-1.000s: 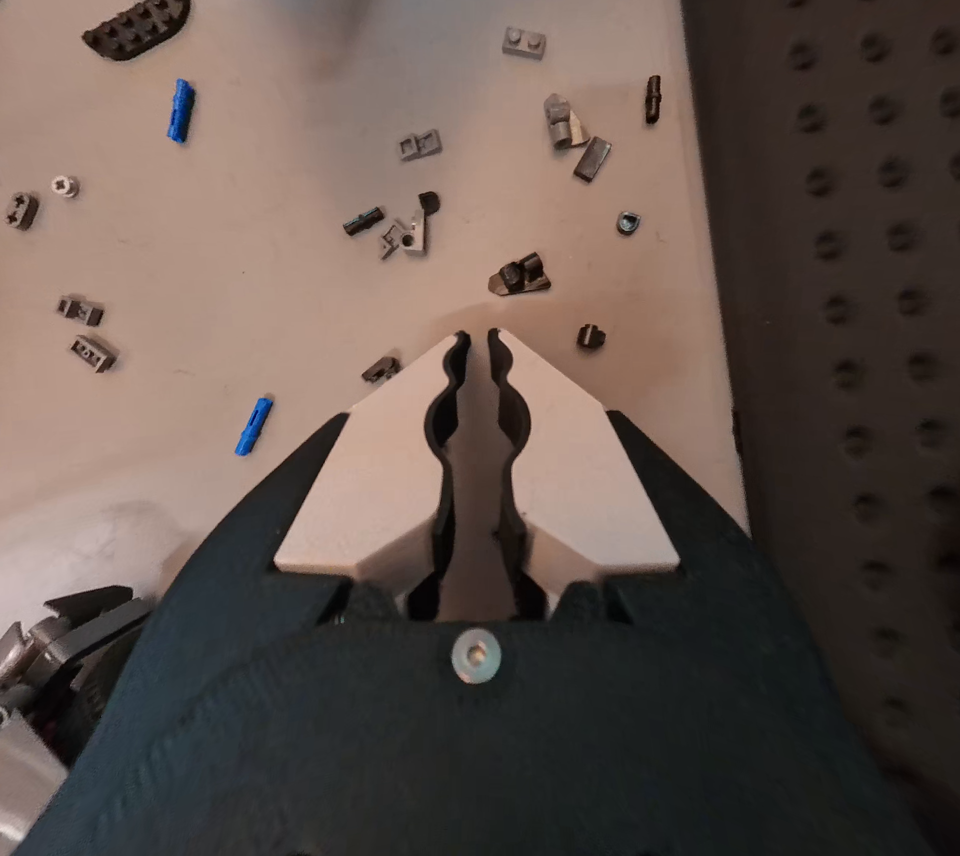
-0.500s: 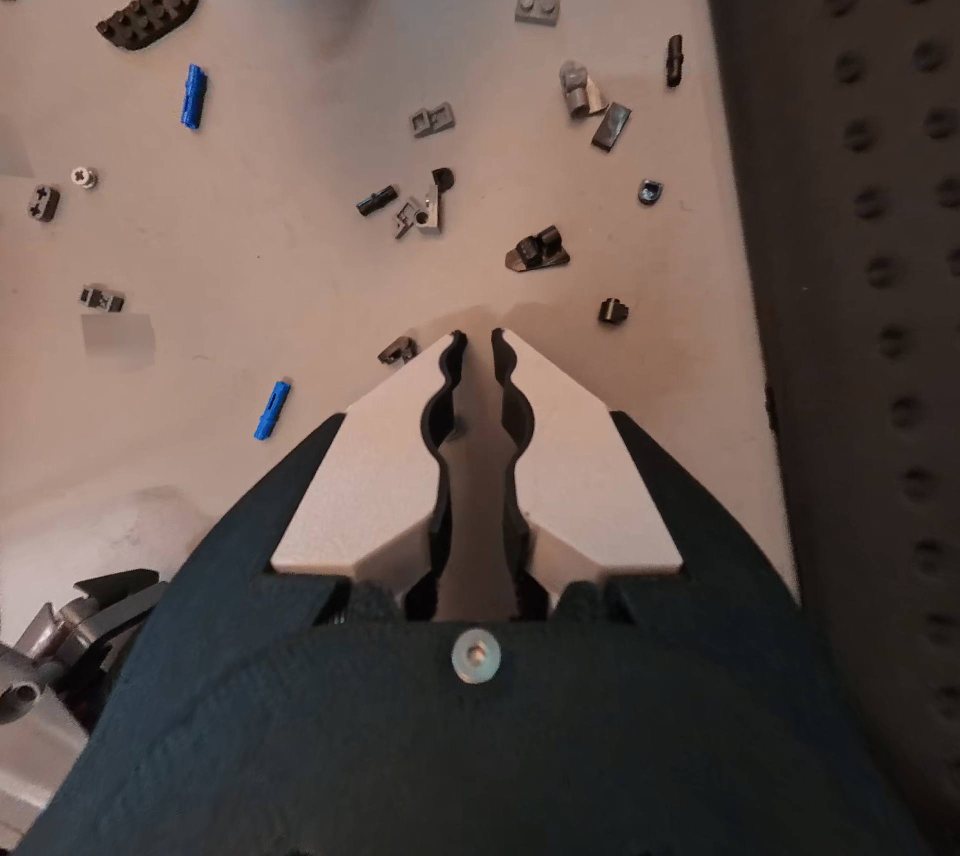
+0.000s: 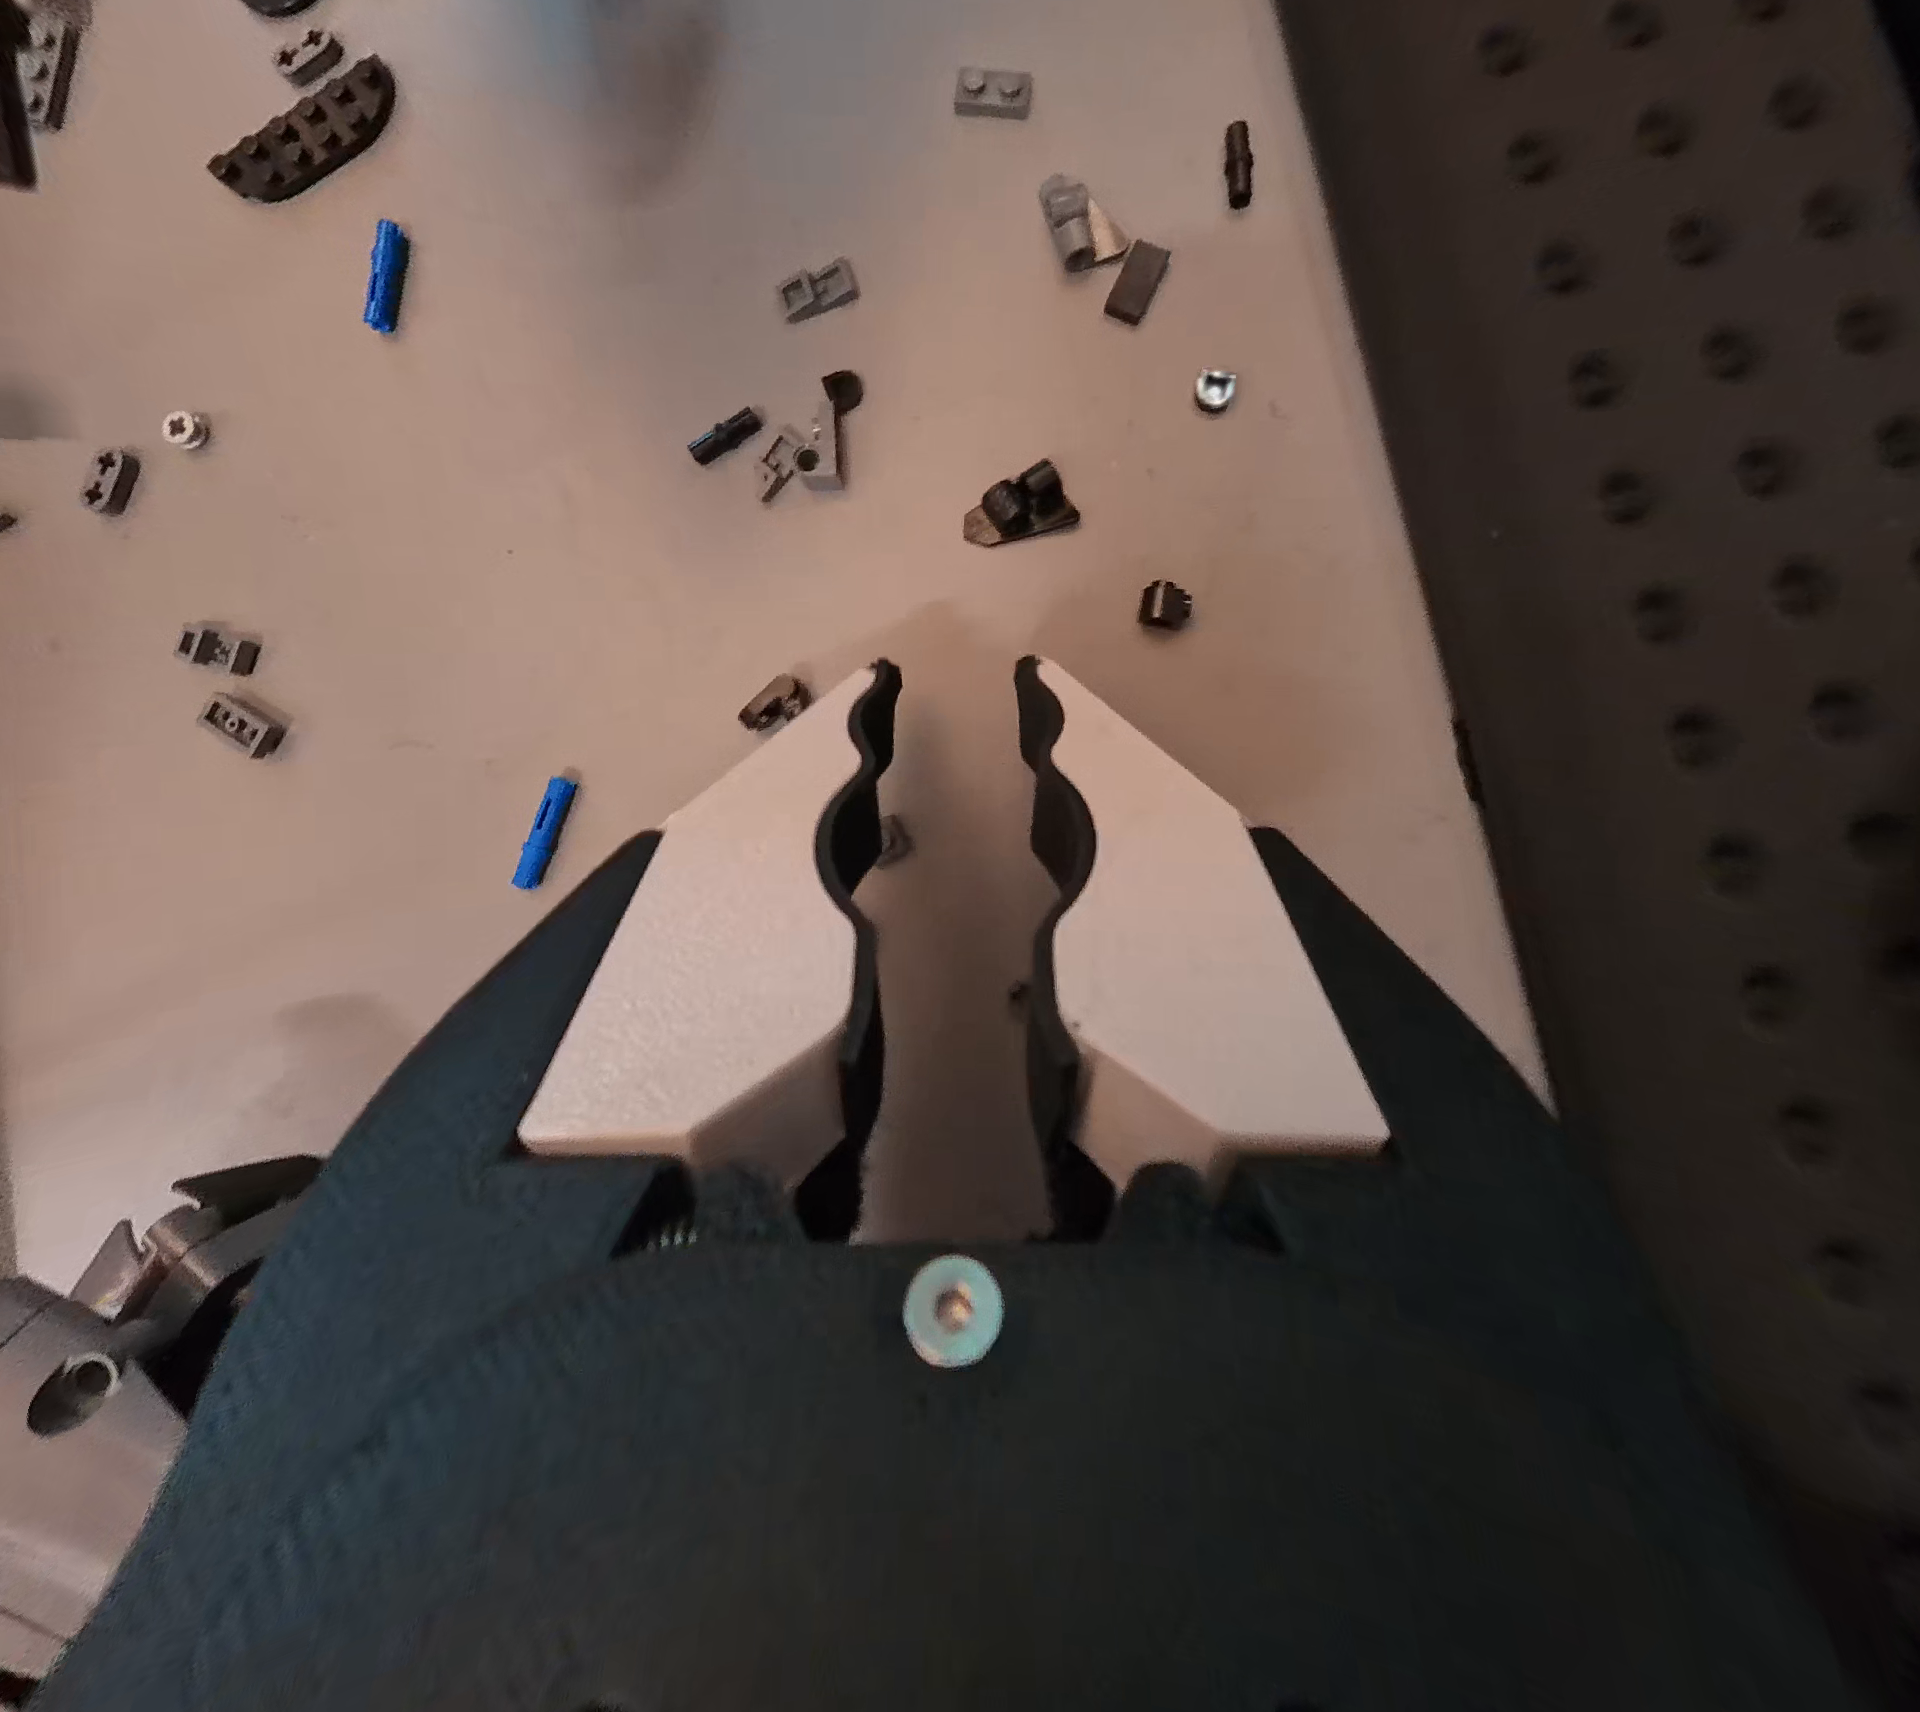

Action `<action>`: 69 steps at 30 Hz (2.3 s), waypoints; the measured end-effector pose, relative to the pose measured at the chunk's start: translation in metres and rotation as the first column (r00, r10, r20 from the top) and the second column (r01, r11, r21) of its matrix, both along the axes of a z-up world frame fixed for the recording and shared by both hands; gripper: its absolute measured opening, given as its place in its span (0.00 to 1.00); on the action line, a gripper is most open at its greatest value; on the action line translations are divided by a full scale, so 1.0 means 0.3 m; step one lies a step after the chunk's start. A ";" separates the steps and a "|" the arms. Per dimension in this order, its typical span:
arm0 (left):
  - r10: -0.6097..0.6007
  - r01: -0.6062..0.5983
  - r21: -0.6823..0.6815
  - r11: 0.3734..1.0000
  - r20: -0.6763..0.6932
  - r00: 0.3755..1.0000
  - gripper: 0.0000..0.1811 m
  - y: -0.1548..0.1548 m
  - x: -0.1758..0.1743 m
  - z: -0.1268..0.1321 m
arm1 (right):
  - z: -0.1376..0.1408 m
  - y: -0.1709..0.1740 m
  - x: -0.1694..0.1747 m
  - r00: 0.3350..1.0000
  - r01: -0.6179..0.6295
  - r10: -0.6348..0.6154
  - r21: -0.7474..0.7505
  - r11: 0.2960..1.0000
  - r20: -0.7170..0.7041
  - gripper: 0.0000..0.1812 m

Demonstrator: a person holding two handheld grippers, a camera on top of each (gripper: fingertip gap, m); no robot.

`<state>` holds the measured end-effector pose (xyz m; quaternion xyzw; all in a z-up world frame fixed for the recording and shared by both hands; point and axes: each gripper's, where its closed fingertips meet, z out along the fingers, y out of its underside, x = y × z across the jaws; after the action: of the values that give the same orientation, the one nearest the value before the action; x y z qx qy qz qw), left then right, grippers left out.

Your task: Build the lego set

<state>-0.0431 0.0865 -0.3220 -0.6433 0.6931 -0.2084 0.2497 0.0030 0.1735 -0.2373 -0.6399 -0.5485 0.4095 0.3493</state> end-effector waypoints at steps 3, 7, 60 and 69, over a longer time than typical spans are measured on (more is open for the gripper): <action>-0.024 0.024 -0.006 1.000 0.017 1.000 0.12 -0.015 0.015 0.002 | -0.003 -0.004 -0.003 1.000 -0.006 0.006 0.000 1.000 0.003 0.01; -0.045 0.045 0.007 0.999 -0.008 0.999 0.13 -0.022 0.012 -0.013 | -0.003 -0.006 -0.003 1.000 -0.010 0.010 0.002 1.000 0.005 0.01; 0.308 -0.315 0.267 0.911 0.067 0.949 0.10 0.241 -0.148 0.144 | 0.023 0.099 0.103 0.993 0.116 -0.116 0.050 0.992 0.001 0.01; 0.365 -0.365 0.310 0.878 0.058 0.929 0.12 0.290 -0.125 0.151 | 0.017 0.119 0.123 0.990 0.139 -0.140 0.063 0.988 0.013 0.01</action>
<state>-0.0807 0.1734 -0.2767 -0.7143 0.5839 -0.0435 0.3832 0.0399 0.2091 -0.2321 -0.6690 -0.5177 0.3615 0.3920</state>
